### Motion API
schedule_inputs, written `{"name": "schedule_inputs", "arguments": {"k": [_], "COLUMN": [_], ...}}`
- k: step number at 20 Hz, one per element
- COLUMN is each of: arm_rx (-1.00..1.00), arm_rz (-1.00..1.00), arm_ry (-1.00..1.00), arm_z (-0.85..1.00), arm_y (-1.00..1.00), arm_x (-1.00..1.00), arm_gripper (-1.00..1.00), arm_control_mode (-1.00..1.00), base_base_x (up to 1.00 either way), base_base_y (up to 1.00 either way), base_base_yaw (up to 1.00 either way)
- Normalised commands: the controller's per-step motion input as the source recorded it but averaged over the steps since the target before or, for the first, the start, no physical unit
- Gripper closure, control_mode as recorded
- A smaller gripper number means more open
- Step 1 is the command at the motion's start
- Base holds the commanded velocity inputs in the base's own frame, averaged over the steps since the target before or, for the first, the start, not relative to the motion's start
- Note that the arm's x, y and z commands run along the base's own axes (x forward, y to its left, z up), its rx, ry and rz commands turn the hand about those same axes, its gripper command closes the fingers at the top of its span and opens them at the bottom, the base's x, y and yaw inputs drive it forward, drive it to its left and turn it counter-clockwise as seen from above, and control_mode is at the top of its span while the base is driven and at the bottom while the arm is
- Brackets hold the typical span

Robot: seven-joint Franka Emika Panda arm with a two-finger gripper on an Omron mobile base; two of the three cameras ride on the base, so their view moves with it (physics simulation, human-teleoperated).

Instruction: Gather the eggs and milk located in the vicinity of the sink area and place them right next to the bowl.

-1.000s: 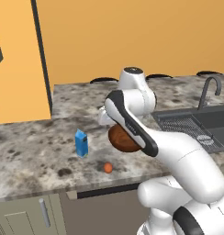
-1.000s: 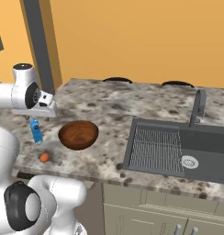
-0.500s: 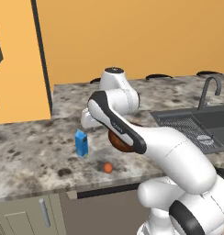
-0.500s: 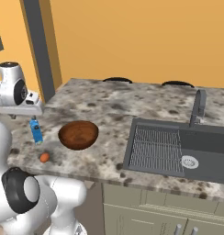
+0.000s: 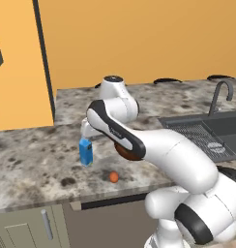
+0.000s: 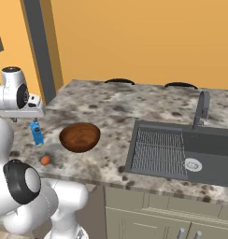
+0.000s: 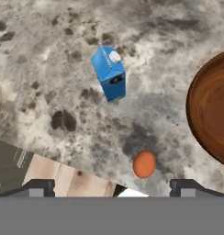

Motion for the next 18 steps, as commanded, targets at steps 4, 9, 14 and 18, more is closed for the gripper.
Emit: {"name": "schedule_inputs", "arguments": {"k": [4, 9, 14, 18], "arm_rx": [0.0, 0.0, -0.01, -0.03], "arm_rz": [0.06, 0.04, 0.02, 0.0], "arm_ry": [0.0, 0.0, 0.0, 0.01], "arm_z": [-0.23, -0.14, -0.03, -0.13], "arm_y": [0.12, 0.08, 0.12, 0.11], "arm_x": [0.41, 0.45, 0.41, 0.18], "arm_gripper": [-1.0, -1.0, -1.0, -1.0], "arm_control_mode": [-1.0, -1.0, -1.0, -1.0], "base_base_x": [0.0, 0.0, 0.0, 0.0], "base_base_y": [0.0, 0.0, 0.0, 0.0], "base_base_yaw": [0.0, 0.0, 0.0, 0.0]}}
